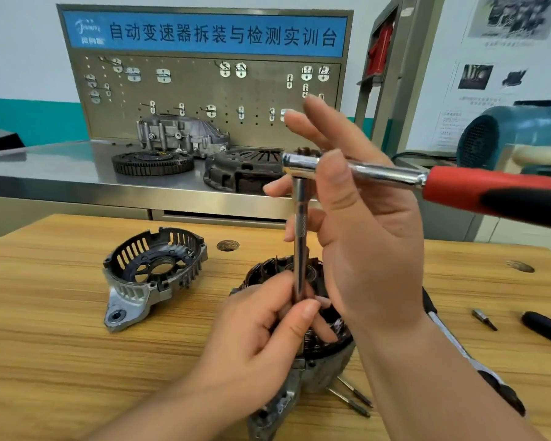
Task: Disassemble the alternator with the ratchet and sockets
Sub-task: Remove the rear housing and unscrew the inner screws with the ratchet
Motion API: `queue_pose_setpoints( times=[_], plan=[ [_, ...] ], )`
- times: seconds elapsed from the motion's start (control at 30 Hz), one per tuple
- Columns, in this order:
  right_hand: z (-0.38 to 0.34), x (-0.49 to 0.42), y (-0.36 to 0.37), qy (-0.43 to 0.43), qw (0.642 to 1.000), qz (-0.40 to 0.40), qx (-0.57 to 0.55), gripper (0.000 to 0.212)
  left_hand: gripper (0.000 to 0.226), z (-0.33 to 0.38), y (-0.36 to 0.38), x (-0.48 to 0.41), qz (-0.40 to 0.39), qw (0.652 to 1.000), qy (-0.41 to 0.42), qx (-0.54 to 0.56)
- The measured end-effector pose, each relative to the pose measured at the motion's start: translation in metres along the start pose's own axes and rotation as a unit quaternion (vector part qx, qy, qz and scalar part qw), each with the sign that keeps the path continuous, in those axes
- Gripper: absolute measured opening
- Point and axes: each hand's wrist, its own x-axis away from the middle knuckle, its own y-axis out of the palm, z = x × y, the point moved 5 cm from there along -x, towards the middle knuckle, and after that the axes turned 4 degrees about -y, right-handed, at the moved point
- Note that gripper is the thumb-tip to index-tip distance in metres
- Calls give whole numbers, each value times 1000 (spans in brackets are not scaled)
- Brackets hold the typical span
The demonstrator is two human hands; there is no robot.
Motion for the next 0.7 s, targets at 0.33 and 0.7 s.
queue_pose_setpoints(
  times=[0.33,0.7],
  plan=[
    [14,5,6,177,956,-13,-233,42,23,6,-6,-3,-54,998,6,23],
    [-1,2,2,-32,998,-34,38,32,27,3,-4,-2,-43,997,-42,53]
  ],
)
